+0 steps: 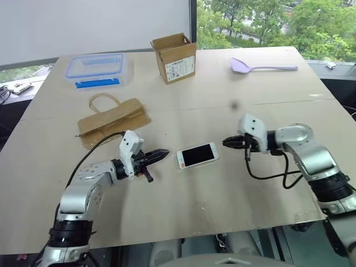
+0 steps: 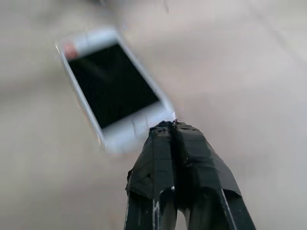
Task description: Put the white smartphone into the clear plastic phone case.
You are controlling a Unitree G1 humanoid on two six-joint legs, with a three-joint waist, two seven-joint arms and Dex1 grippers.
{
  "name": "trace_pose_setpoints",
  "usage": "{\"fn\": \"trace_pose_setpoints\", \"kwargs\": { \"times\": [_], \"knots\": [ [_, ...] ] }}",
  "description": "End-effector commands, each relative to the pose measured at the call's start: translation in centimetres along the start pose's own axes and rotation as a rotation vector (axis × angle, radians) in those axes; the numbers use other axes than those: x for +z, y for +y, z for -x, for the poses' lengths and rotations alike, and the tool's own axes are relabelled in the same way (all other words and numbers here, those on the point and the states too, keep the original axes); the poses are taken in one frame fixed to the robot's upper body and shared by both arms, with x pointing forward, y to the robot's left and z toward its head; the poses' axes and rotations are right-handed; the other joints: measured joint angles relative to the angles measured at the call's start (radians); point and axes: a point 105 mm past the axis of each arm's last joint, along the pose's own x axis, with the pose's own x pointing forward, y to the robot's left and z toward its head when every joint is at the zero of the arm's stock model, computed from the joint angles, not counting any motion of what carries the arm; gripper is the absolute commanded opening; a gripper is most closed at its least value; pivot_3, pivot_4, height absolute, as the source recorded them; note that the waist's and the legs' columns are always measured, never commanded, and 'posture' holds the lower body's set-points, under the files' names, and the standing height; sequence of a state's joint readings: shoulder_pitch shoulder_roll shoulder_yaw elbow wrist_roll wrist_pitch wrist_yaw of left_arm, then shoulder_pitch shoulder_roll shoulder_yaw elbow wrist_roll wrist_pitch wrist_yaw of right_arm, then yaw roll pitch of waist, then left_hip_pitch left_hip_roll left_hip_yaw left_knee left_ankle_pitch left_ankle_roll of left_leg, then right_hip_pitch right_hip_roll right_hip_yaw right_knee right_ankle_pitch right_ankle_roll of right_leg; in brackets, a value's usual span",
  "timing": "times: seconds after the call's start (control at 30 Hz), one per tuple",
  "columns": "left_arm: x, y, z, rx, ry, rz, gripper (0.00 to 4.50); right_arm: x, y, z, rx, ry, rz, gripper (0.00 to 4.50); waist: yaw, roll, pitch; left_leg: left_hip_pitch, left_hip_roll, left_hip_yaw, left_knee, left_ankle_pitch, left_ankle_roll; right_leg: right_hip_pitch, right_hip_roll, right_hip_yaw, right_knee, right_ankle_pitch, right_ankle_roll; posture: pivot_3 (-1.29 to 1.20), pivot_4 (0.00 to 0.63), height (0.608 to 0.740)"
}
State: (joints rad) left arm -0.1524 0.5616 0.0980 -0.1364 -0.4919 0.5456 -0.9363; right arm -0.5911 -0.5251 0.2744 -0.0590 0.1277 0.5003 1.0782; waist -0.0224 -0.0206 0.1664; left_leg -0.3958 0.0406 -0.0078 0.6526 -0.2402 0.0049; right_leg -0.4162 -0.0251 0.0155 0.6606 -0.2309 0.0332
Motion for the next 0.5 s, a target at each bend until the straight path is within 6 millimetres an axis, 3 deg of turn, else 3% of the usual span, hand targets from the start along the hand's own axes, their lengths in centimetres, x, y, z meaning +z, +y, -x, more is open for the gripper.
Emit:
{"fn": "trace_pose_setpoints", "kwargs": {
  "times": [0.03, 0.23, 0.4, 0.5],
  "knots": [
    [0.9, -0.5, -0.7, -0.03, -0.02, -0.018, 0.04, 1.4, 0.5, -2.4, 0.033, -0.027, 0.028, 0.0, 0.0, 0.0, 0.0, 0.0, 0.0, 0.0, 0.0, 0.0, 0.0, 0.0, 0.0, 0.0, 0.0, 0.0, 0.0, 0.0, 0.15, 0.74],
    [0.6, 0.8, -0.2, 0.042, 0.011, -0.033, 0.04, 0.3, 2.4, -6.9, 0.145, 0.061, 0.069, 0.0, 0.005, 0.0, 0.001, -0.001, 0.001, 0.0, -0.001, 0.0, 0.0, -0.002, 0.001, 0.0, 0.0, 0.002, -0.004, 0.0, 0.15, 0.74],
    [0.4, 0.9, 0.3, 0.063, 0.023, -0.04, 0.04, -1.9, 3.9, -8.5, 0.23, 0.169, 0.117, 0.0, 0.005, 0.0, 0.0, -0.001, 0.0, 0.001, -0.001, 0.0, 0.0, -0.002, 0.0, 0.0, 0.0, 0.002, -0.003, 0.0, 0.15, 0.74],
    [0.1, 0.4, 0.5, 0.065, 0.029, -0.036, 0.04, 0.7, 2.6, -7.7, 0.167, 0.054, 0.097, 0.0, 0.005, 0.0, 0.0, 0.0, 0.0, 0.001, -0.001, 0.0, 0.0, -0.001, 0.0, 0.001, 0.0, 0.0, -0.001, 0.0, 0.15, 0.74]
  ]
}}
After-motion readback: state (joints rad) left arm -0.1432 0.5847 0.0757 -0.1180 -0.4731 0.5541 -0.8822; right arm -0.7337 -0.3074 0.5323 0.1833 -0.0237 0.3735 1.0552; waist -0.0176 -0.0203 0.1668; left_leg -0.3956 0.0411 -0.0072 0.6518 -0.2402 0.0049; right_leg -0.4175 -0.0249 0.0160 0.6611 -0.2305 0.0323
